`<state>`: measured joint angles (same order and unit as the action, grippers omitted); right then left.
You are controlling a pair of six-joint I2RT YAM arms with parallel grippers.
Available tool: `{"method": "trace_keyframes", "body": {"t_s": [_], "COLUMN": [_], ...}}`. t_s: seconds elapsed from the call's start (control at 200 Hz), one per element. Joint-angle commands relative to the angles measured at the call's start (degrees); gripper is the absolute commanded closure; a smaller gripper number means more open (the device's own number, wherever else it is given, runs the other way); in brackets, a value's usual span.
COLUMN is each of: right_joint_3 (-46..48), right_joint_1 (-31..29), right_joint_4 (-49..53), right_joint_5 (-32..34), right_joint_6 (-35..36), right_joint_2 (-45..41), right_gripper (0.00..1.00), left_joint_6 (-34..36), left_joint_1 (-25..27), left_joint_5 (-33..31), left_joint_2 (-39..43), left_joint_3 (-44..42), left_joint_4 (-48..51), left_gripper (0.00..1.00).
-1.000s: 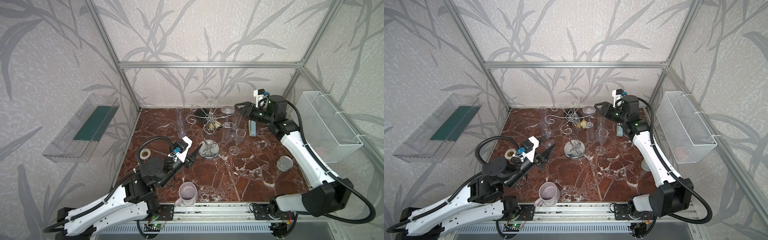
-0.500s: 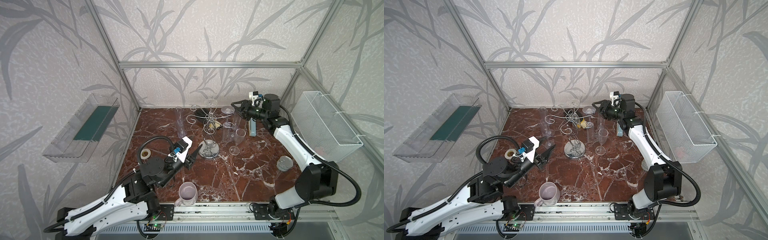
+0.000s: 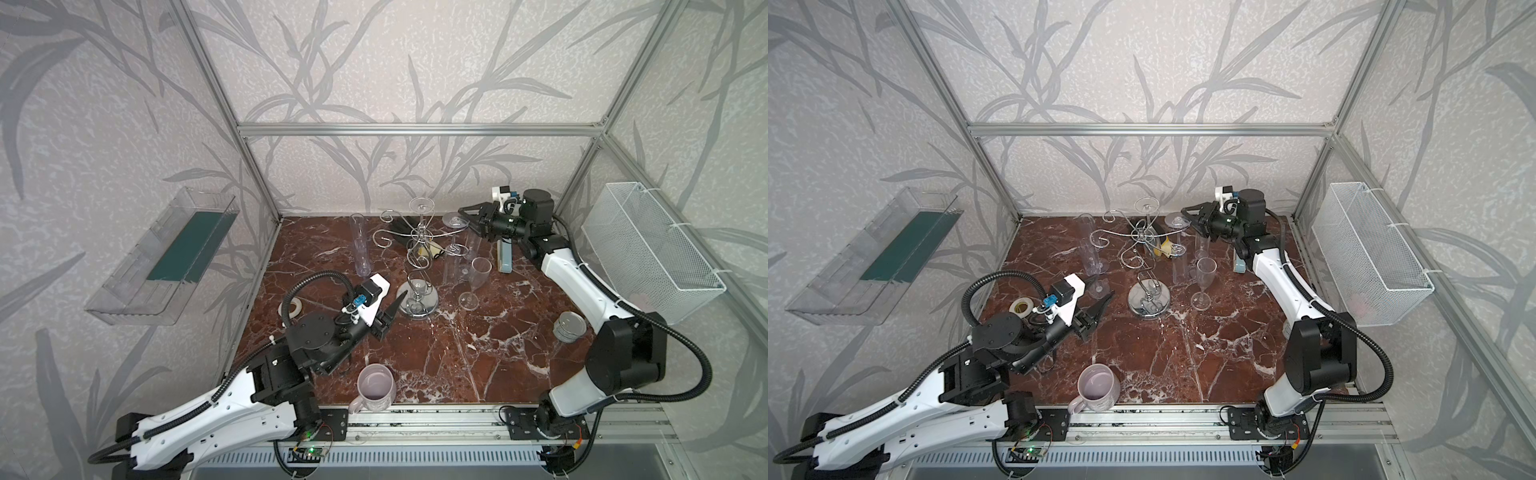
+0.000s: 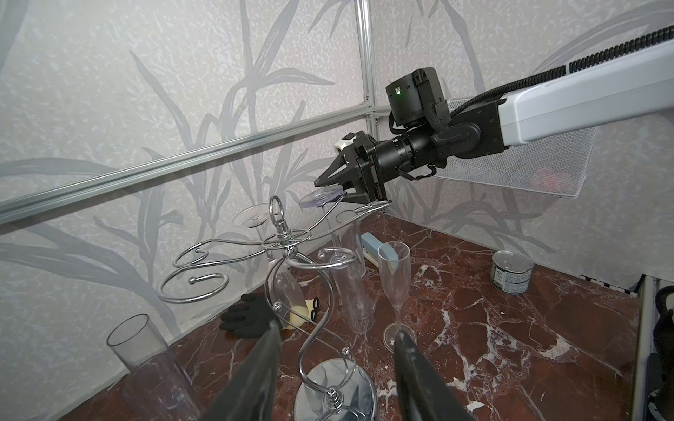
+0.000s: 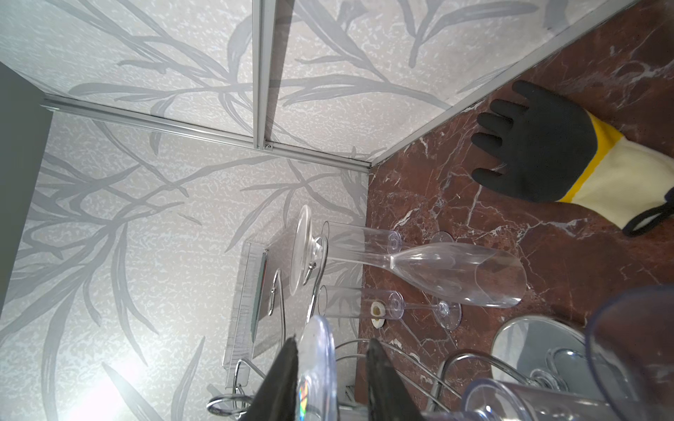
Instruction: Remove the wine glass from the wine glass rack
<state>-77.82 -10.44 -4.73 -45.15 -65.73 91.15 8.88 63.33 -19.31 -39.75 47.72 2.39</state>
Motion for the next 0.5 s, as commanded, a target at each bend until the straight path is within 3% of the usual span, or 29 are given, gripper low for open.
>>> {"method": "trace_keyframes", "body": {"t_s": [0.0, 0.495], "right_joint_3": [0.37, 2.74], "right_joint_1": [-0.2, -0.29], "right_joint_4": [-3.3, -7.38], "right_joint_5": [-1.52, -1.83], "right_joint_6": [-1.14, -4.44], "right_joint_2": [0.41, 0.68], "right_gripper": [0.72, 0.81], "left_joint_6": [-0.42, -0.84], "left_joint_1": [-0.09, -0.05], "left_joint_5": [0.65, 0.16], "left_joint_2": [0.14, 0.69], "left_joint_3": [0.83, 0.83], "left_joint_4": [0.26, 0.77], "left_gripper": [0.48, 0.48]}}
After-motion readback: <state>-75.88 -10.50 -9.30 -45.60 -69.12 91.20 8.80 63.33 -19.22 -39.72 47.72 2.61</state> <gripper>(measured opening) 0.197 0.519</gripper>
